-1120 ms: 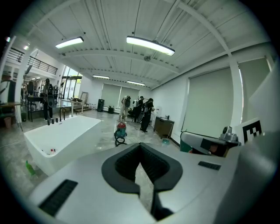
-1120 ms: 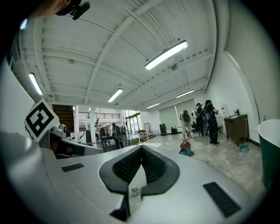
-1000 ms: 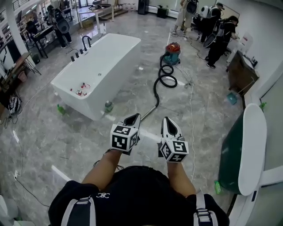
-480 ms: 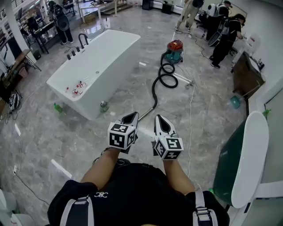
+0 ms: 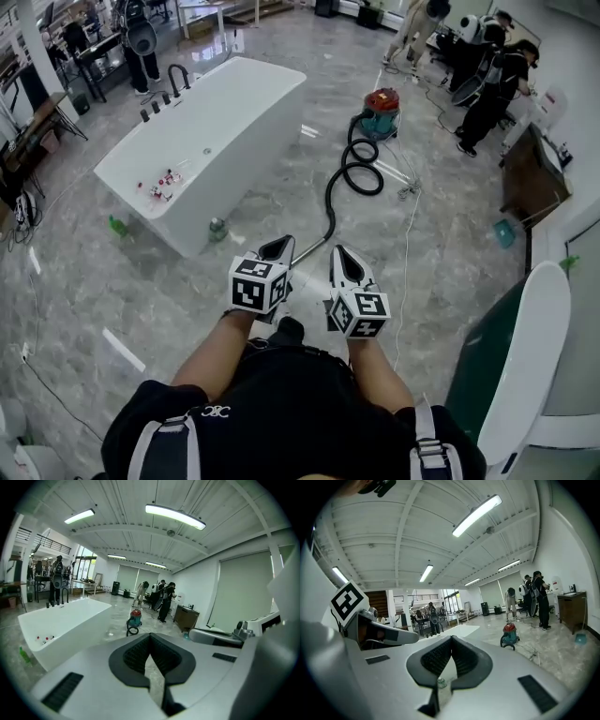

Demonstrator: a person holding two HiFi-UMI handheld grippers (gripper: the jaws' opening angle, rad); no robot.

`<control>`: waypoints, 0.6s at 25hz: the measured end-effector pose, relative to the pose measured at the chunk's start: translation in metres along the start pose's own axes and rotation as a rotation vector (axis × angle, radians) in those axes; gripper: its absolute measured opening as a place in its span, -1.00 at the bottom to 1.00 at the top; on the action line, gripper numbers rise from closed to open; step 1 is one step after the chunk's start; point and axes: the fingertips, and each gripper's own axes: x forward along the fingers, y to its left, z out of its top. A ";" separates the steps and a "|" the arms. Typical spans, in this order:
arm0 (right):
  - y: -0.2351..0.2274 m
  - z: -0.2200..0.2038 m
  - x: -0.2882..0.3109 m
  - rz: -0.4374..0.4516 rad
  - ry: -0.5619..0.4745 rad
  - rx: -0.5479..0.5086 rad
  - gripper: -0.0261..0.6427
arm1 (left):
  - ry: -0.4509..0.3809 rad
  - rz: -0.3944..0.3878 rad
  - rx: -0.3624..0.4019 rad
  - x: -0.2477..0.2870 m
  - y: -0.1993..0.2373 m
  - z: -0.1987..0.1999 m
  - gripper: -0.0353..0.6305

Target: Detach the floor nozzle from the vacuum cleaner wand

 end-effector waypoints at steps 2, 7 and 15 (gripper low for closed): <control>-0.008 0.003 0.025 0.007 0.015 -0.009 -0.88 | -0.001 0.006 -0.014 0.020 0.016 0.010 -0.87; -0.032 0.012 0.087 0.009 0.045 -0.019 -0.88 | 0.004 0.017 -0.070 0.070 0.059 0.032 -0.87; -0.060 0.039 0.186 0.033 0.077 -0.057 -0.88 | -0.002 0.029 -0.121 0.145 0.123 0.081 -0.87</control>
